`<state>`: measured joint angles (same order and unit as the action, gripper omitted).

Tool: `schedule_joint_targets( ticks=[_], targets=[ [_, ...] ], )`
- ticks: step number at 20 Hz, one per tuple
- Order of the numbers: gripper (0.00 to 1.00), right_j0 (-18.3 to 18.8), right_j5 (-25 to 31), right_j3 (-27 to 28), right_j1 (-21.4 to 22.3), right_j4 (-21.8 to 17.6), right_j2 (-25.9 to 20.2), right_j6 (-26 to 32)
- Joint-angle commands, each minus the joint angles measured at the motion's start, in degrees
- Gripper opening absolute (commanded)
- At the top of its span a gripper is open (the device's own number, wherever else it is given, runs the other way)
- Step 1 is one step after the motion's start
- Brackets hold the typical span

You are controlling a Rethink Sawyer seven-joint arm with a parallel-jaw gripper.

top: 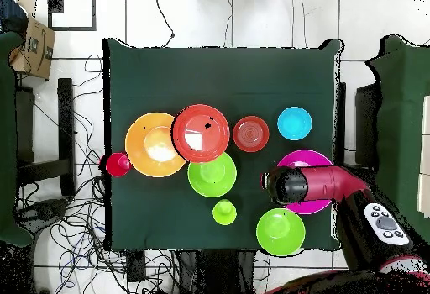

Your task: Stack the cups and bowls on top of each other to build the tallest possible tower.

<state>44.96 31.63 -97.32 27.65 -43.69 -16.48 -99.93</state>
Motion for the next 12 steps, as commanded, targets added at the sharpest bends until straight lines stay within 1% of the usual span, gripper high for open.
schedule_joint_targets(
  ticks=[1, 3, 5, 12],
  targets=[
    [0.00, 1.6, 0.0, -5.5, 6.9, 3.0, -5.5, 3.9],
    [0.00, 2.2, 2.3, -7.7, 10.6, 5.3, -6.8, 4.7],
    [0.00, 2.4, 3.5, -8.8, 12.6, 6.6, -7.4, 4.9],
    [0.00, 2.2, 6.5, -10.6, 17.1, 10.0, -8.0, 5.6]
  ],
)
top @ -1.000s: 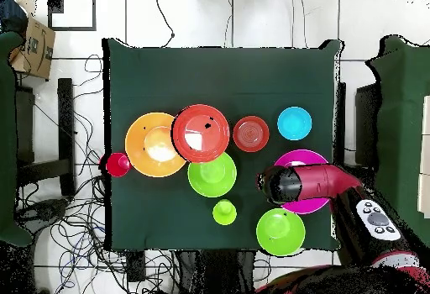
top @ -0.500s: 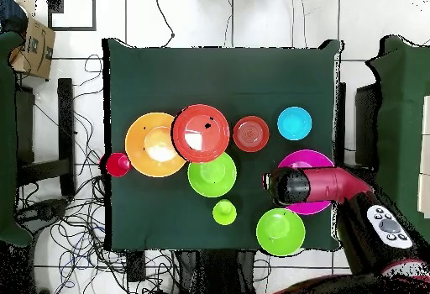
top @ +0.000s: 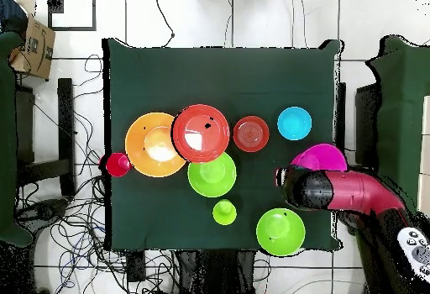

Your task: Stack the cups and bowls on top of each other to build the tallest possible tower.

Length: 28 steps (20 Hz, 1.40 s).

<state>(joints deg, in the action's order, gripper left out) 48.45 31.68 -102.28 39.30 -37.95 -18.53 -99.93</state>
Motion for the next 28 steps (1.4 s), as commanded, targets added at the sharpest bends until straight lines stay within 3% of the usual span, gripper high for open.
schedule_joint_targets(
  ticks=[1, 14, 21, 28],
  targets=[
    [0.00, -1.5, 6.9, -5.7, 6.2, 4.7, -5.9, 5.7],
    [0.00, -3.4, 5.8, -9.8, 10.1, 7.7, -5.4, 2.3],
    [0.00, -3.3, 6.6, -15.7, 16.3, 17.2, -9.8, 0.4],
    [0.00, -5.6, 8.2, -18.5, 21.5, 24.0, -10.2, -1.4]
  ],
)
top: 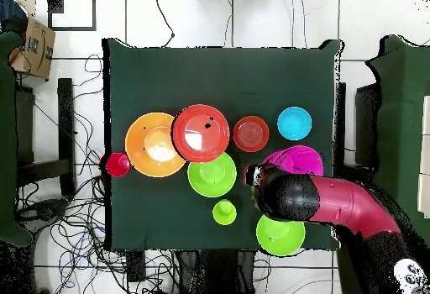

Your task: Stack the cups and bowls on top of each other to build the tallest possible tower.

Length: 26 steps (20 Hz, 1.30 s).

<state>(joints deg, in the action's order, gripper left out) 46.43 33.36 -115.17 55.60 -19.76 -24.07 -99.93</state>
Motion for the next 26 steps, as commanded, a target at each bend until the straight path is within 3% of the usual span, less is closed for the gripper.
schedule_joint_targets(
  ticks=[1, 15, 26],
  targets=[
    [0.00, -3.8, 6.4, -6.0, 5.4, 6.8, -5.0, -1.6],
    [0.00, -10.1, 8.1, -7.3, 8.7, 16.4, -3.2, -5.6],
    [0.00, -15.0, 9.1, -6.7, 10.0, 19.5, -0.2, -8.2]
  ],
)
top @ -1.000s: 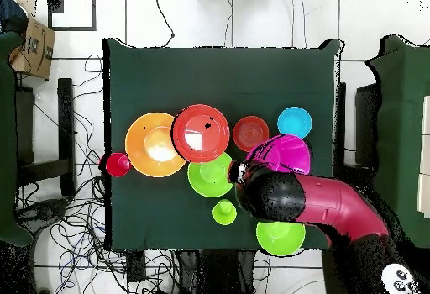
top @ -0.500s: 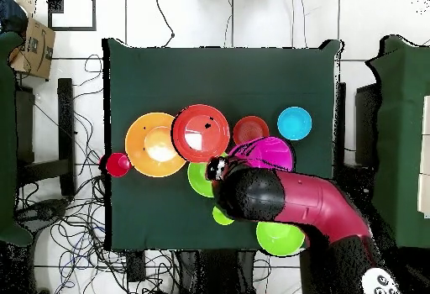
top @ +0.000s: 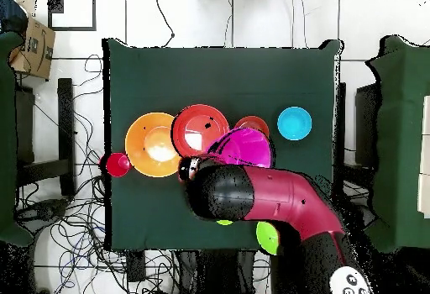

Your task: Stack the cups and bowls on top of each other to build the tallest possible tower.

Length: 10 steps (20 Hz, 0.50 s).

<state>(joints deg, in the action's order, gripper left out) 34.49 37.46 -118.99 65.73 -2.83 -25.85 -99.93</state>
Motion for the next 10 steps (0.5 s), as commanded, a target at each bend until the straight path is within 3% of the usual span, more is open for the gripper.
schedule_joint_targets(
  ticks=[1, 10],
  targets=[
    [0.00, -3.4, 5.2, -2.9, 0.0, 3.0, 1.8, -8.4],
    [0.00, -6.7, 6.1, -0.9, -0.1, 4.9, 3.5, -10.4]
  ],
)
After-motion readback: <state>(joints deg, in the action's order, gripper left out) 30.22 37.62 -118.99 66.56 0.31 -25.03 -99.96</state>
